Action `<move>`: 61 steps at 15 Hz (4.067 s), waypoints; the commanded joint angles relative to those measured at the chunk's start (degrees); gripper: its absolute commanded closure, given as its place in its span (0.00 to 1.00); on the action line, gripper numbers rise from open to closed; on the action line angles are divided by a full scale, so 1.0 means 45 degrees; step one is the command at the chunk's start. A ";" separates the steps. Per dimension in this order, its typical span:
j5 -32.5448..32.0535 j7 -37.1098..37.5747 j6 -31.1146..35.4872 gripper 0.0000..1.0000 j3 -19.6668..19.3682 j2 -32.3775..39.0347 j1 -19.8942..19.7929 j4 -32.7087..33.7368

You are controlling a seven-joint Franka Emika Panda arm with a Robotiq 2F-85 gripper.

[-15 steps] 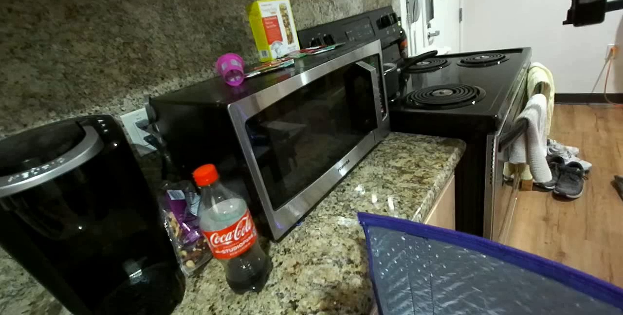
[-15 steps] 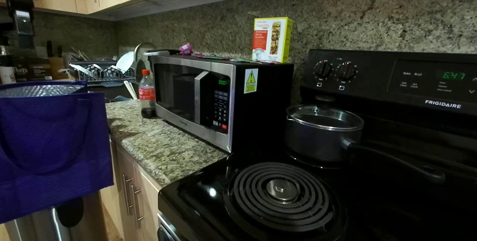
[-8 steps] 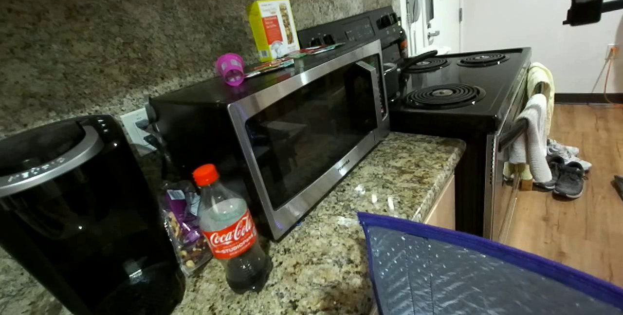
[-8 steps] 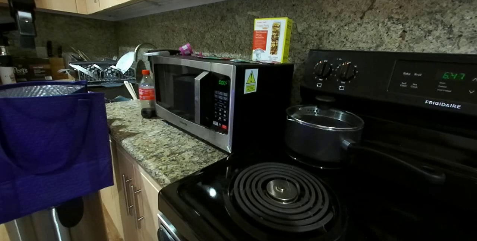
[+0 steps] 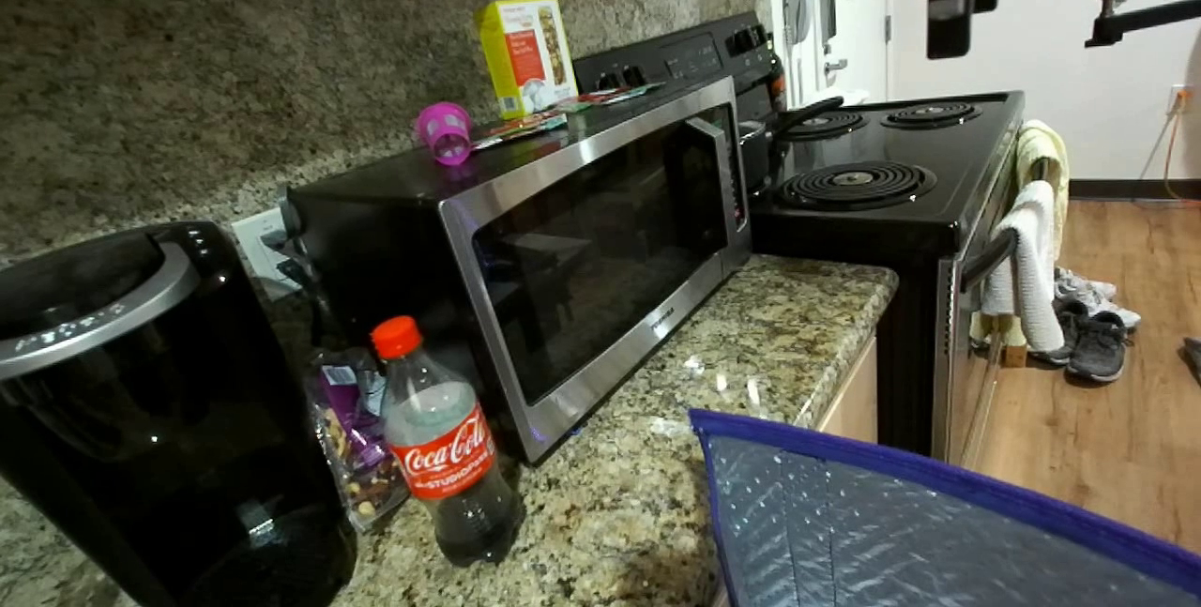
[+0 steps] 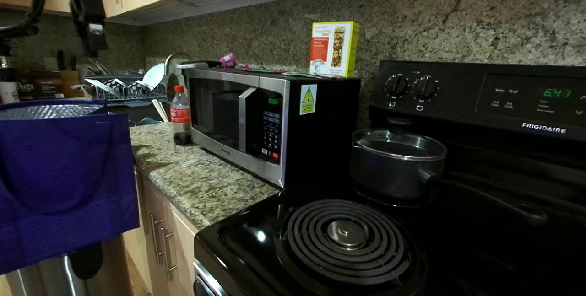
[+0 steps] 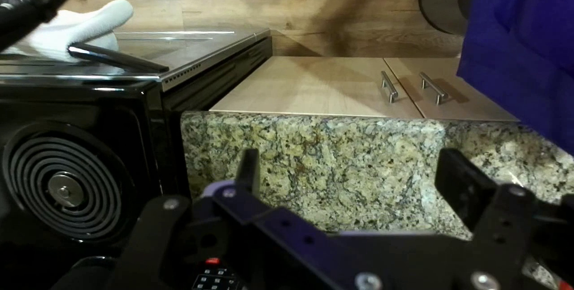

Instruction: Open the microwave door fully

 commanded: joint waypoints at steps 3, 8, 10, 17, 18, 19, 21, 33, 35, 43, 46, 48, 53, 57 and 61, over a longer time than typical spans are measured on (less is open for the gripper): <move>-0.1278 0.1074 -0.0220 0.00 -0.0167 0.2409 -0.0174 0.2248; -0.2875 0.2940 -0.0670 0.00 -0.0300 0.3905 -0.0107 0.3706; -0.3084 0.3415 -0.0996 0.00 -0.0437 0.4321 -0.0003 0.4076; -0.2645 0.4726 -0.0011 0.00 -0.1197 0.4496 0.0077 0.3658; -0.2601 0.4730 0.0498 0.00 -0.1335 0.4501 0.0044 0.3539; -0.2569 0.4715 0.1121 0.00 -0.1497 0.4515 -0.0003 0.3387; -0.2224 0.3910 0.2255 0.00 -0.1832 0.4557 -0.0043 0.3136; -0.2528 -0.1508 0.3512 0.00 -0.2197 0.5110 0.0194 0.2677; -0.2359 -0.1121 0.3194 0.00 -0.2230 0.5253 0.0211 0.2909; -0.1989 -0.1410 0.4561 0.00 -0.2307 0.5336 0.0192 0.2750; -0.1988 -0.1344 0.5447 0.00 -0.2505 0.5437 0.0082 0.2668; -0.1633 -0.1643 0.5877 0.00 -0.2679 0.5561 -0.0029 0.2650; 0.0733 -0.3621 0.6834 0.00 -0.2948 0.6184 -0.0093 0.2752; 0.1526 -0.4947 0.6775 0.00 -0.2982 0.6494 -0.0168 0.2886; 0.0867 -0.4617 0.6836 0.00 -0.3063 0.6297 -0.0162 0.2780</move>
